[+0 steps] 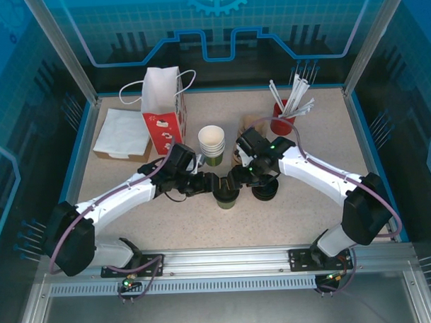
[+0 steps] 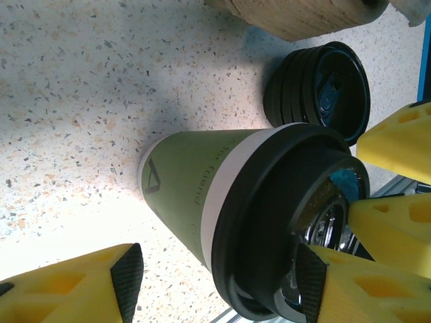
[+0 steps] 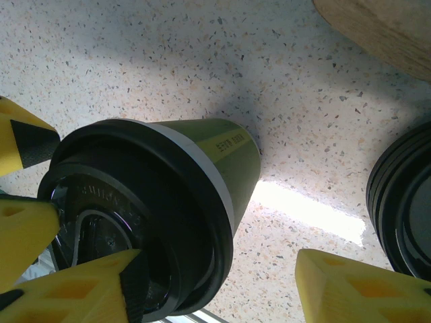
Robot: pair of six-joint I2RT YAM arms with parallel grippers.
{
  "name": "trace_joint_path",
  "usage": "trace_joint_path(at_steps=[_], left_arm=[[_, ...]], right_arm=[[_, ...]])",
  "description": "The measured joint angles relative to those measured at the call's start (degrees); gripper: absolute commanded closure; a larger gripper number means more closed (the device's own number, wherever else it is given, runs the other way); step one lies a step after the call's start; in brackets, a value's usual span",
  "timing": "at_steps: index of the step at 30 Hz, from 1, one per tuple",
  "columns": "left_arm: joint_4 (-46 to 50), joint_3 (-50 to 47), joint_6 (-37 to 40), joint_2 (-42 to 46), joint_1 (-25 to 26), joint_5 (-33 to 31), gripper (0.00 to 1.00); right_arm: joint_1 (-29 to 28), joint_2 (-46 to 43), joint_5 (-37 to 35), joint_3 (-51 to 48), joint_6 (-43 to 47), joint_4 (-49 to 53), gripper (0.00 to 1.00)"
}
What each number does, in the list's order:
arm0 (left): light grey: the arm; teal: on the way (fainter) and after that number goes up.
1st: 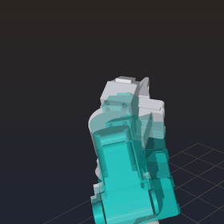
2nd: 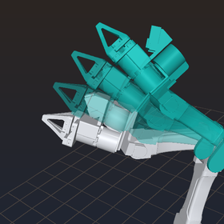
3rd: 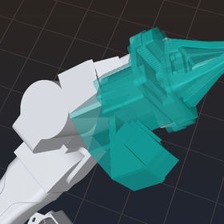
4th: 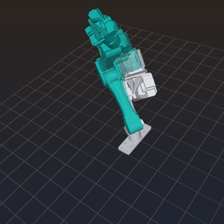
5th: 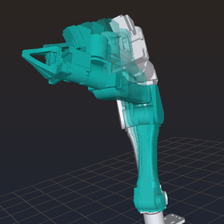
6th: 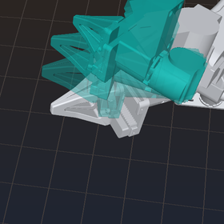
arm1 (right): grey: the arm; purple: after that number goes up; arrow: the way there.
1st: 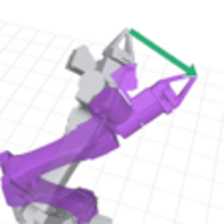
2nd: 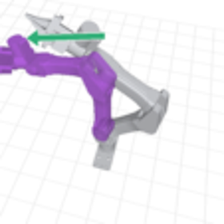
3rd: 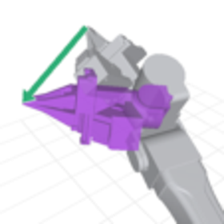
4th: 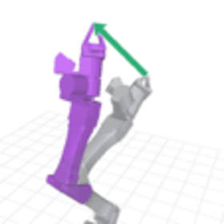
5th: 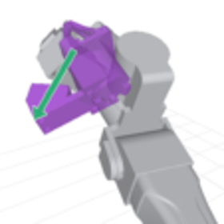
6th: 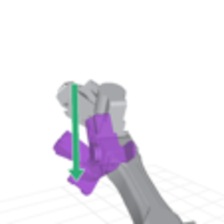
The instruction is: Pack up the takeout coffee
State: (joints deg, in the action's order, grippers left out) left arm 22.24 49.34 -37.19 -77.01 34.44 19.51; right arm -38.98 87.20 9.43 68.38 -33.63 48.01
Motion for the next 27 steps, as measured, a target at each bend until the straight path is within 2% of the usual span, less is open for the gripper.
trace_joint_path(at_steps=[27], left_arm=[[-0.35,0.02,1.29,-1.22,0.33,0.31,0.4]], right_arm=[[-0.13,1.95,1.53,1.46,0.42,0.63,0.57]])
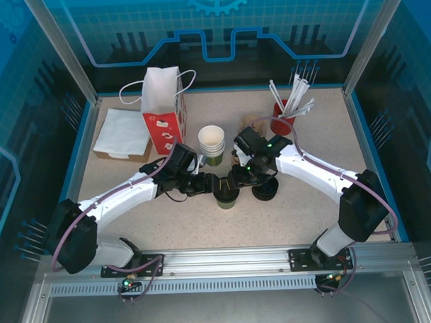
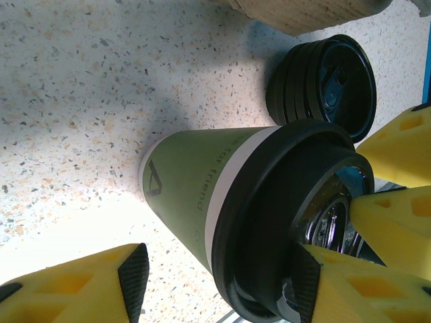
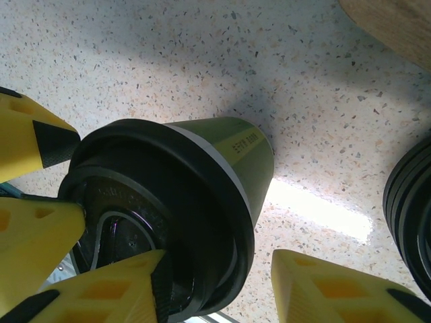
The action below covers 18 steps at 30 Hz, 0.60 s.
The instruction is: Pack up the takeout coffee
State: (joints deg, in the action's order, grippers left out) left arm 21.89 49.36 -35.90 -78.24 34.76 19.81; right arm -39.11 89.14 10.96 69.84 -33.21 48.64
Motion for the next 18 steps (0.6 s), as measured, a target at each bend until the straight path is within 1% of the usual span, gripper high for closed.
trace_joint_path(at_steps=[18], left_arm=[[0.02,0.42,0.04,-0.52,1.01,-1.14,0.43]], right_arm=[[0.0,1.14,0.72,0.35,0.61,0.11,0.6]])
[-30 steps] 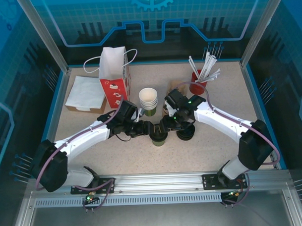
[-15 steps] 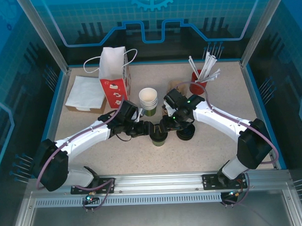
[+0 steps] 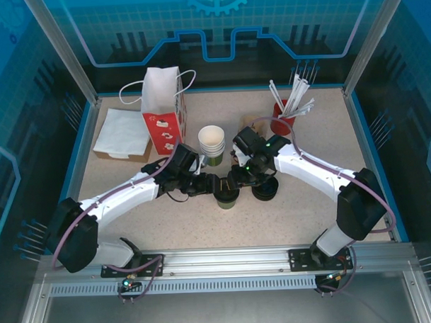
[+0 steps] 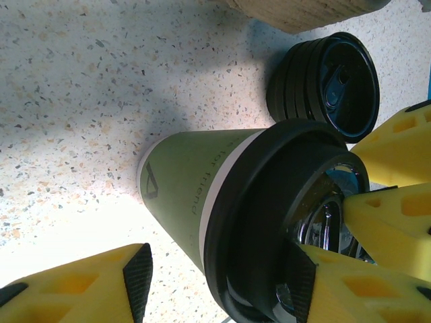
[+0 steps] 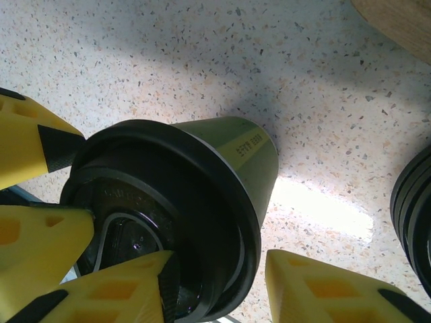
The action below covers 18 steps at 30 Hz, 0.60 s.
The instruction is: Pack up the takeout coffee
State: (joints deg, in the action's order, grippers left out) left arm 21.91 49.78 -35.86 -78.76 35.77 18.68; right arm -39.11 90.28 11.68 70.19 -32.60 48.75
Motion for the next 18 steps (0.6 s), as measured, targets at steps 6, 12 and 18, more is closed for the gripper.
trace_joint_path(at_steps=[6,12,18], left_arm=[[-0.02,-0.02,-0.02,0.0,0.13,-0.24,0.43],[-0.17,-0.04,-0.02,0.0,0.31,-0.46,0.43],[-0.17,-0.04,-0.02,0.0,0.52,-0.9,0.42]], right_arm=[[0.0,0.11,0.13,0.04,0.48,0.26,0.61],[0.0,0.11,0.37,-0.07,0.68,0.22,0.63],[0.33,-0.7,0.98,-1.22,0.68,-0.94,0.67]])
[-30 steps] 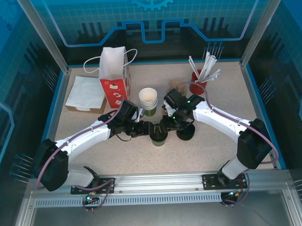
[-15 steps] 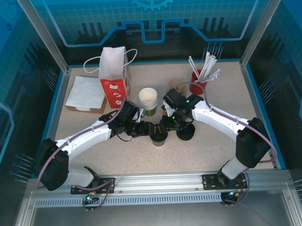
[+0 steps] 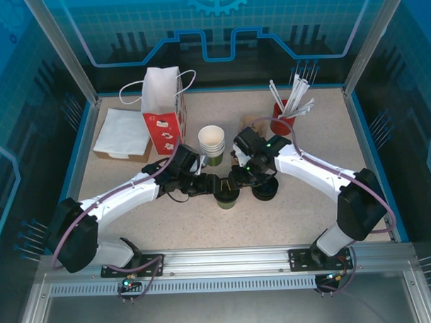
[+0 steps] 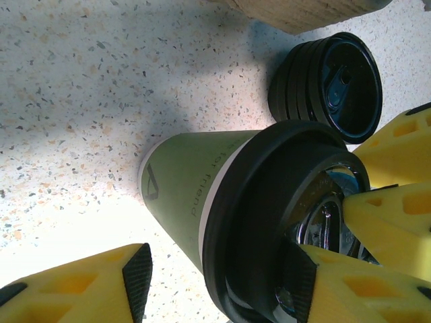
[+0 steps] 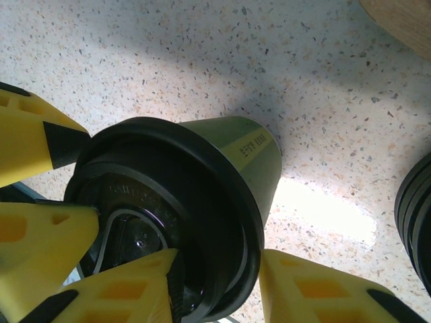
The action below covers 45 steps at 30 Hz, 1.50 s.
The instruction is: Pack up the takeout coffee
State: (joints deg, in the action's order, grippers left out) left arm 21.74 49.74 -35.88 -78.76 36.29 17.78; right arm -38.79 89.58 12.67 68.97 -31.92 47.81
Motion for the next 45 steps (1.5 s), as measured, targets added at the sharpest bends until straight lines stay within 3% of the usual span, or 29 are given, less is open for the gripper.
trace_joint_path(at_steps=[13,31,45], left_arm=[[-0.07,0.04,-0.02,-0.28,0.31,-0.2,0.41],[0.61,0.7,0.0,-0.7,0.7,-0.83,0.38],[6.05,4.96,-0.02,-1.55,1.07,-2.38,0.27]], right_arm=[[2.1,-1.99,3.89,-3.76,0.46,-3.93,0.69],[2.1,-2.75,4.0,-5.66,2.19,-5.95,0.65],[2.23,-0.57,2.8,-0.98,3.41,-1.49,0.4]])
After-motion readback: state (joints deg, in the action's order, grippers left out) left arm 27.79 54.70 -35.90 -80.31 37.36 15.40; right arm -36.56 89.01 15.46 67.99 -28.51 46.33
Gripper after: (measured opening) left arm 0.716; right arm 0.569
